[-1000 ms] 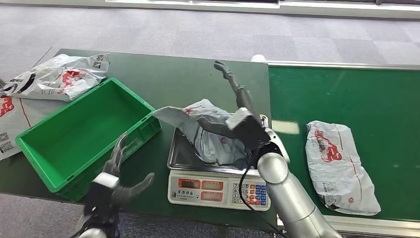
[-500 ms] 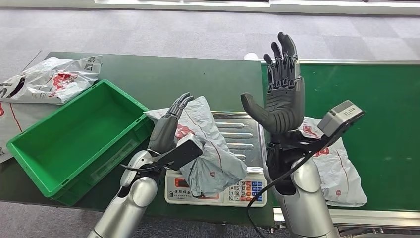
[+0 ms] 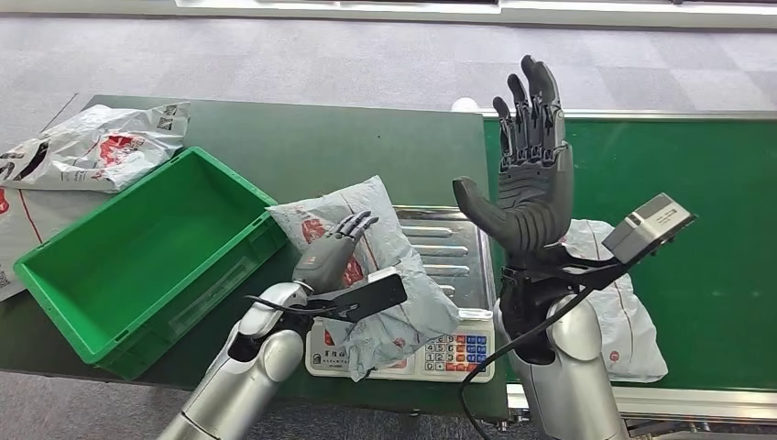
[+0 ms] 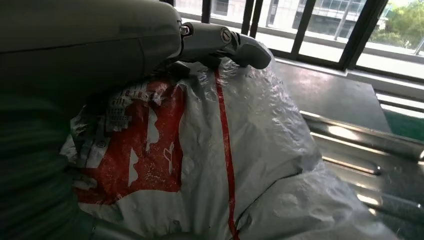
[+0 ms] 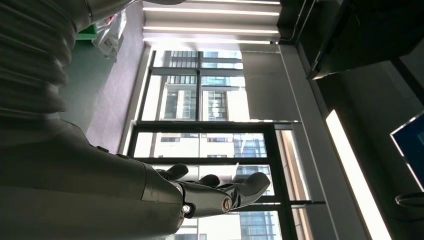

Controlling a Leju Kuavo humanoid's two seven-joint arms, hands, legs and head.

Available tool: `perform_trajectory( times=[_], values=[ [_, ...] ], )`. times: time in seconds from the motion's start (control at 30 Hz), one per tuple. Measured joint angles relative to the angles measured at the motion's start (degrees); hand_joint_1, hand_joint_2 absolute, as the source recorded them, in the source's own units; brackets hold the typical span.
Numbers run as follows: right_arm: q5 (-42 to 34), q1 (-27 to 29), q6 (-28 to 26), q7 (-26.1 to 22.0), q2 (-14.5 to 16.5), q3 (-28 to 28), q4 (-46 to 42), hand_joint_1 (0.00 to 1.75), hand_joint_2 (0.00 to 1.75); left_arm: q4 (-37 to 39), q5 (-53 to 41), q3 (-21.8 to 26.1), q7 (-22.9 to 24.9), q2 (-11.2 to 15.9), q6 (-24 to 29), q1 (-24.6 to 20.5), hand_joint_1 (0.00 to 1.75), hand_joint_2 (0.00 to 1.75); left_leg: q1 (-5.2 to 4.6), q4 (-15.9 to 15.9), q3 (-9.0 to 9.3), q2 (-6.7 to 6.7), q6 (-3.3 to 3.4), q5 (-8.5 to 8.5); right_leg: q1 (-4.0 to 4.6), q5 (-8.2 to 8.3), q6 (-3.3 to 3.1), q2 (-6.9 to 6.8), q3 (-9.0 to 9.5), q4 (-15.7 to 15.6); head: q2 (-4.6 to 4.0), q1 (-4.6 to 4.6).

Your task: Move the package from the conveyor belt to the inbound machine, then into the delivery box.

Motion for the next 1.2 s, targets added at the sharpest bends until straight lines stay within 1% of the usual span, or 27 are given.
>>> perform_trajectory(
  times=[0.13,0.27,0.4,0.57,0.83,1.2],
  values=[
    [0.24,0.09,0.75,0.14,0.55,-0.88,-0.73,0.00,1.75,5.44,-1.75,-2.27,0.18,-0.40,-3.88,-3.18,0.00,1.75,0.00,0.00,0.15,-0.09,0.01,0.00,0.00,-0.02,0.00,-0.10,0.20,0.00,0.00,-0.01],
    [0.89,0.73,1.38,0.27,1.06,-1.84,-1.82,0.00,1.75,9.47,-2.81,-3.86,-0.27,-1.04,-6.04,-5.99,1.75,1.75,0.00,-0.02,0.31,-0.21,0.02,0.00,-0.01,-0.05,-0.01,-0.22,0.41,-0.02,0.00,-0.01],
    [2.04,2.25,3.23,0.64,1.38,-3.12,-3.60,0.00,1.75,11.44,-2.37,-4.52,-2.14,-1.45,-5.42,-7.05,1.75,1.75,0.00,-0.02,0.41,-0.23,0.05,0.01,-0.01,-0.06,0.00,-0.27,0.54,-0.04,0.00,-0.01],
    [3.04,4.48,5.82,1.07,2.23,-5.12,-6.02,0.00,1.75,10.80,-1.39,-4.56,-3.02,-1.42,-3.46,-7.03,1.75,1.75,0.00,-0.02,0.40,-0.23,0.08,0.04,-0.01,-0.04,0.00,-0.28,0.55,-0.04,0.00,0.00],
    [3.55,5.09,7.00,1.36,3.28,-6.40,-7.51,0.00,1.75,8.54,-0.98,-4.48,-3.25,-0.91,-1.94,-6.23,1.75,1.75,0.00,-0.02,0.36,-0.23,0.05,0.05,0.01,-0.04,-0.01,-0.24,0.48,-0.03,0.00,0.01],
    [3.56,5.28,7.03,1.39,3.69,-6.52,-7.86,0.00,1.75,7.44,-1.08,-4.40,-3.53,-0.51,-1.35,-6.05,1.75,1.75,0.00,-0.03,0.26,-0.22,0.05,0.05,0.01,-0.04,-0.02,-0.23,0.38,-0.02,0.00,0.01]
  ],
)
